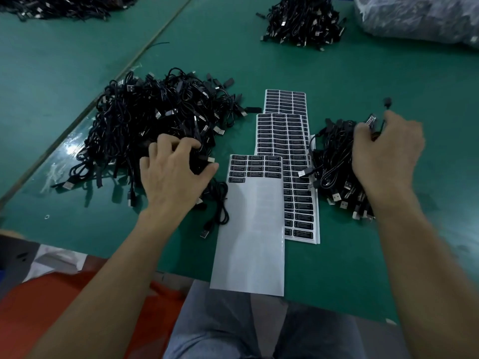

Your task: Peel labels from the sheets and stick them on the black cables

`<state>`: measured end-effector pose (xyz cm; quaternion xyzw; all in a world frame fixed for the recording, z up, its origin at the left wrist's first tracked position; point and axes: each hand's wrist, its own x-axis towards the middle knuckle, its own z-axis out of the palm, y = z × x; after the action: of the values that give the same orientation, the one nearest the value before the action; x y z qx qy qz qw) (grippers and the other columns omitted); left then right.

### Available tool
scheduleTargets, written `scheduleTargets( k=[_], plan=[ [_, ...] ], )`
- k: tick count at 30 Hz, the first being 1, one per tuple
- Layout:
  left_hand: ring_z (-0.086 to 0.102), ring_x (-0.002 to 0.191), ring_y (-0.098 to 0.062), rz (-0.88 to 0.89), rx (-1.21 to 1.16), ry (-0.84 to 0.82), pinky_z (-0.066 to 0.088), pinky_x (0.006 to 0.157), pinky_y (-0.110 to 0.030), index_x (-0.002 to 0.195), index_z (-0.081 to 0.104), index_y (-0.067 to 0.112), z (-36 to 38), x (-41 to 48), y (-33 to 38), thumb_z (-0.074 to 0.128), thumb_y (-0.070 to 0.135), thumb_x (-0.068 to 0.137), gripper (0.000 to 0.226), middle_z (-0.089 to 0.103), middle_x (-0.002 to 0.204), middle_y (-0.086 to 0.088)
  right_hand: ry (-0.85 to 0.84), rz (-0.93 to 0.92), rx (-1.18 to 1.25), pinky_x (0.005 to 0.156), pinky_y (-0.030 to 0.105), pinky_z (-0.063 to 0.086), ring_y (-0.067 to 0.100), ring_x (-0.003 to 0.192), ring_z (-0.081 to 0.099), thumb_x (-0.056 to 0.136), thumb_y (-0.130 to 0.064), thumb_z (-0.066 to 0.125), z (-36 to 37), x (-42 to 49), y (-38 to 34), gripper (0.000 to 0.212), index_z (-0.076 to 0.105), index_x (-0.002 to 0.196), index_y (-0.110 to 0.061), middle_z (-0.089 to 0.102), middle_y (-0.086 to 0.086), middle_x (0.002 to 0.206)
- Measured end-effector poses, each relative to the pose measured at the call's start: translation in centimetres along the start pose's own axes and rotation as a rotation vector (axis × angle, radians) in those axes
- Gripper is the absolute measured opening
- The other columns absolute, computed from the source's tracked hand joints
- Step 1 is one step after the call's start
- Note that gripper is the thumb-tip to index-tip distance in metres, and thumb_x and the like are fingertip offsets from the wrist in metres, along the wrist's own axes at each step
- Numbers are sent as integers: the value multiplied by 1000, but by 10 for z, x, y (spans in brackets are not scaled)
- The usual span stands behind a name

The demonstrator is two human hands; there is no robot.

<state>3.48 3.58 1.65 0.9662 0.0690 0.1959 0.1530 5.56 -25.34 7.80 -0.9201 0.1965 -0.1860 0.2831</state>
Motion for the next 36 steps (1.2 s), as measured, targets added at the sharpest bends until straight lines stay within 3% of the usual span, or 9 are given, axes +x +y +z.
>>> scheduleTargets(
  k=[3,8,15,23,27,30,32,34,36],
  plan=[
    [53,100,-27,151,-28,28,33,85,-38,105,70,25,3,-3,0,79,52,76,41,54,108,-4,64,-73,-106,101,43,30,36,127,37,94,-33,59,6,-13,-9,42,57,133,-17,44,14,137],
    [48,85,-22,322,33,-65,32,78,-37,75,63,25,8,-7,1,73,66,71,43,49,87,4,-26,-330,-32,87,26,25,25,112,47,97,-26,57,23,-37,-28,26,67,119,-17,60,8,116],
    [33,83,-17,260,204,-188,20,77,-34,65,47,31,11,-8,5,48,82,69,51,41,83,6,-253,-412,97,93,39,44,25,103,56,99,-18,52,48,-65,-38,21,70,109,-14,67,6,103],
    [41,69,-16,359,196,-162,12,71,-32,54,44,26,15,-8,9,62,56,89,49,44,66,11,-409,-360,59,87,44,50,22,99,59,97,-19,52,63,-72,-23,20,71,103,-15,68,3,101],
    [48,54,-23,218,-37,-33,23,69,-33,62,44,16,14,-9,26,57,41,99,46,35,54,10,-498,-377,116,83,41,52,16,91,60,97,-31,57,67,-74,-21,19,72,101,-20,67,-3,95],
    [40,44,-18,85,-308,47,28,55,-32,72,37,23,4,-3,39,48,41,104,39,33,49,11,-619,-350,323,77,41,51,20,82,61,100,-55,40,63,-78,-26,55,66,86,-9,67,4,83],
    [36,44,-9,7,-488,59,27,48,-31,71,32,31,0,2,47,45,43,105,38,36,51,11,-731,-267,486,79,35,54,12,85,64,95,-65,34,60,-80,-31,67,67,97,-7,70,-1,89],
    [39,46,-5,-42,-688,77,32,46,-24,72,32,32,-2,7,53,46,38,105,37,41,53,10,-780,-262,565,80,31,54,5,83,66,96,-54,48,59,-81,-34,44,70,104,-16,72,-8,90],
    [52,48,-2,-94,-859,79,39,49,-20,75,38,27,-3,10,56,49,34,105,33,57,55,6,-792,-275,603,82,37,56,16,82,68,95,-34,63,59,-80,-36,15,71,103,-24,74,-2,87]
  ],
)
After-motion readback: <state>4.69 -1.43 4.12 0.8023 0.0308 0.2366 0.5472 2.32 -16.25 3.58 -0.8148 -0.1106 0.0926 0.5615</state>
